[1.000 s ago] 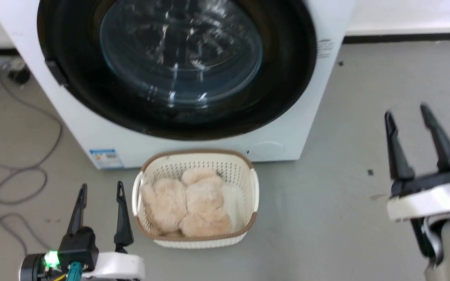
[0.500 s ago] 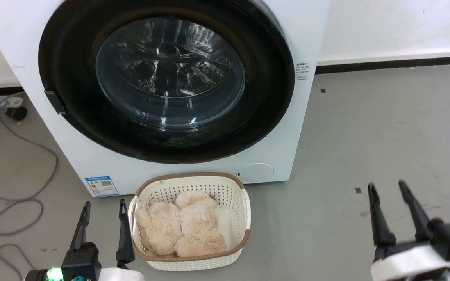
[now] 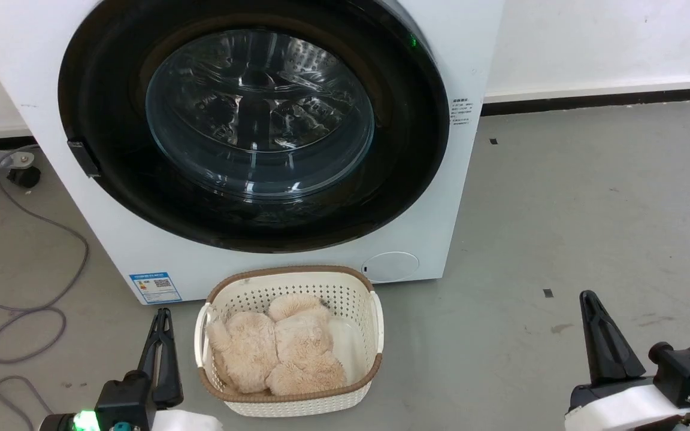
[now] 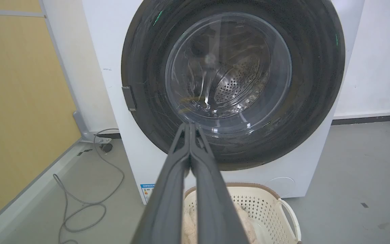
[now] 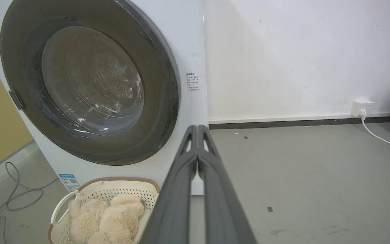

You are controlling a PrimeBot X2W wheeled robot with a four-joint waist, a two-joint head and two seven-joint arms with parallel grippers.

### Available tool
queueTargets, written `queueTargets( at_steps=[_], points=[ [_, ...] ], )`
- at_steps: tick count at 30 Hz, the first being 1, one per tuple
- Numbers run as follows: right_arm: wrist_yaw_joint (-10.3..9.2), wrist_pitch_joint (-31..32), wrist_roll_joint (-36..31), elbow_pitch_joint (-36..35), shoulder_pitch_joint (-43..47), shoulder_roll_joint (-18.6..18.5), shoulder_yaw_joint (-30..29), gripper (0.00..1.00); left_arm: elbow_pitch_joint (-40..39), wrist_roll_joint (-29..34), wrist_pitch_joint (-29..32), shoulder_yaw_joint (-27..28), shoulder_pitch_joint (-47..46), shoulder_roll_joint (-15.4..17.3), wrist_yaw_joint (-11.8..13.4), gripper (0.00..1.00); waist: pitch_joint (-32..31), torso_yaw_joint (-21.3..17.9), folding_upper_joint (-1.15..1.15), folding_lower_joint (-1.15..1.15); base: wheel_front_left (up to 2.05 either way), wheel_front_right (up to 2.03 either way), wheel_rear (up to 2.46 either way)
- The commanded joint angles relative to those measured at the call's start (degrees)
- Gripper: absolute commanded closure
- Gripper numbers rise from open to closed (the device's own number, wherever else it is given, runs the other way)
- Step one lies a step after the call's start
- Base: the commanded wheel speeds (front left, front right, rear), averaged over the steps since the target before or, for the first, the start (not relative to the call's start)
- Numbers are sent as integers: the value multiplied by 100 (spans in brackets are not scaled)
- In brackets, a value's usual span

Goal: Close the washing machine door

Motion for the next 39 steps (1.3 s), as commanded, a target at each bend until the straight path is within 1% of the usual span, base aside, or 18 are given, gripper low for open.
queueTargets(
  at_steps=[1,39],
  points=[
    [0,32,-39,-35,3,4,18,100,-3,7,35,7,-29,-6,-30,100,0,9,0,1,0,0,0],
    [-2,479,-258,-264,15,21,113,100,-19,41,480,37,-169,-44,-260,100,1,230,0,1,0,0,0]
  ],
)
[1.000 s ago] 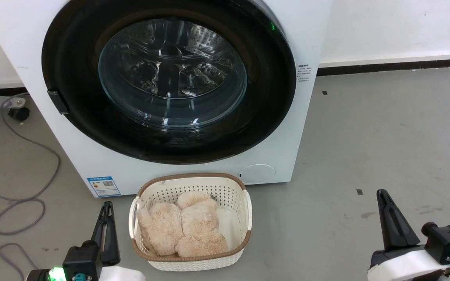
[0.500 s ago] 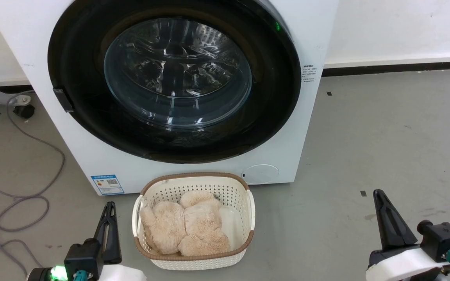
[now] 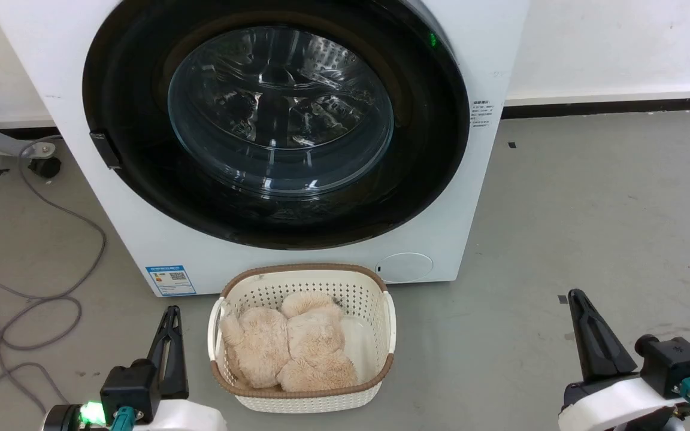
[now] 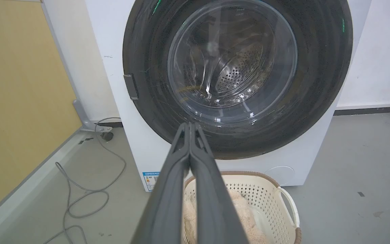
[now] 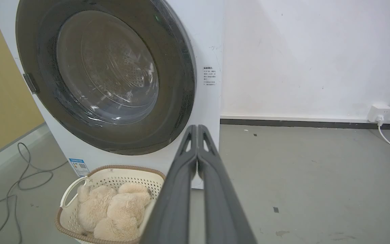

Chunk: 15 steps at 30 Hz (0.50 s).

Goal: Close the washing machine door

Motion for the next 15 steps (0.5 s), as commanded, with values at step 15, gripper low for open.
queueTargets(
  at_steps=[15],
  points=[
    [-3,206,-132,-132,20,28,45,100,-22,53,208,33,-123,-39,-112,100,0,92,0,0,0,0,0]
  ],
)
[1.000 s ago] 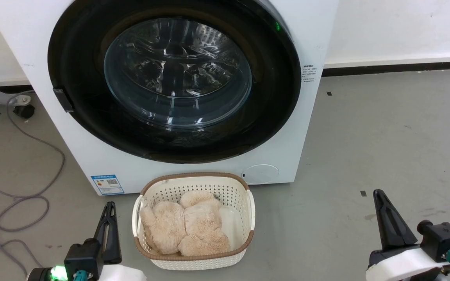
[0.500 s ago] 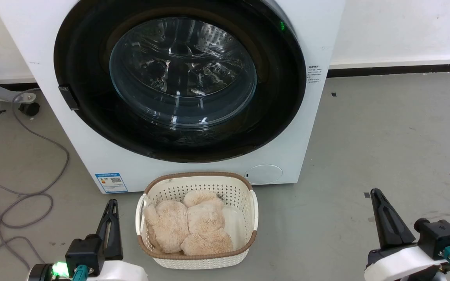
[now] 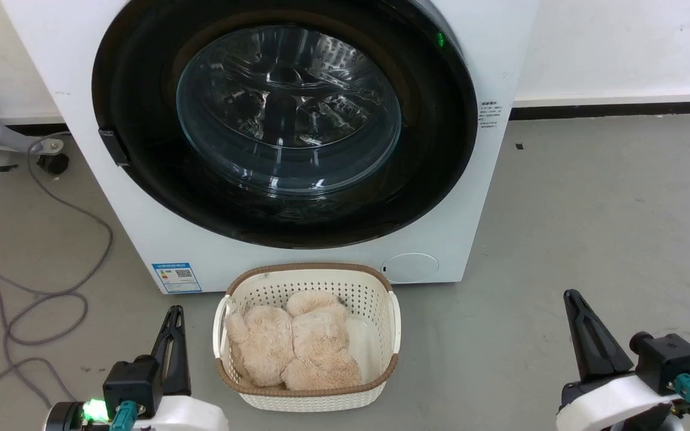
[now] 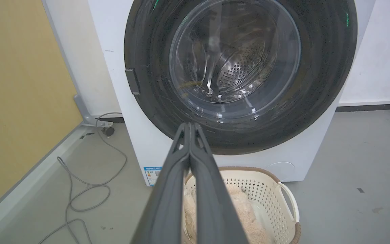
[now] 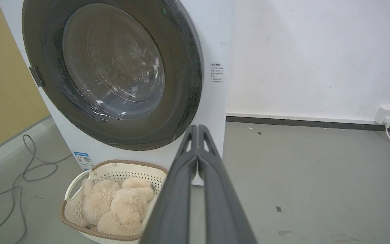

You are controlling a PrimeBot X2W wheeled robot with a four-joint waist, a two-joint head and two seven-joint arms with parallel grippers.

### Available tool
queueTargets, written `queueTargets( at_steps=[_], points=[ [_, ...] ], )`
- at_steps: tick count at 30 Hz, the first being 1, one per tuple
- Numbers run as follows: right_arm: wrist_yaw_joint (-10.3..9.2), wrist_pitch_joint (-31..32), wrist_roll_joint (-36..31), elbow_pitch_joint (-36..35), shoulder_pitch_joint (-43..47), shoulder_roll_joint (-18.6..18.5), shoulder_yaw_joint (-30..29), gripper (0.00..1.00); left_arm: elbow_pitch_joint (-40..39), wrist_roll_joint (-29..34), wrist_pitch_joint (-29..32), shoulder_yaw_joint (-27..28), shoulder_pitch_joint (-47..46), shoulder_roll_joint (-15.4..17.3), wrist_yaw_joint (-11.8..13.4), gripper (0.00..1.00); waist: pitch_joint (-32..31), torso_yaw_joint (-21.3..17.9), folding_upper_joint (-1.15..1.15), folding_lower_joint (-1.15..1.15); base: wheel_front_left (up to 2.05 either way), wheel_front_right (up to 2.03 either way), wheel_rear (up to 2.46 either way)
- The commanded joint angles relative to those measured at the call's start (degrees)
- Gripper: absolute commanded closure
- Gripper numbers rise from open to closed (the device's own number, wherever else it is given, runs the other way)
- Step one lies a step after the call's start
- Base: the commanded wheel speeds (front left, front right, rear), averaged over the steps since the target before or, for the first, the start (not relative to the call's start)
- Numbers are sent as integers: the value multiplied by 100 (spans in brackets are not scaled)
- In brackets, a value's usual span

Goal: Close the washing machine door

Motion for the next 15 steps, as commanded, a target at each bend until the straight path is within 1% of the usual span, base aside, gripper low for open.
queueTargets(
  at_steps=[1,15],
  points=[
    [-3,34,-75,-62,20,27,10,100,-20,45,49,20,-97,-15,-50,100,0,12,0,0,0,0,0],
    [-3,187,-150,-140,25,33,42,100,-25,57,201,30,-146,-28,-129,100,0,88,0,0,0,0,0]
  ],
)
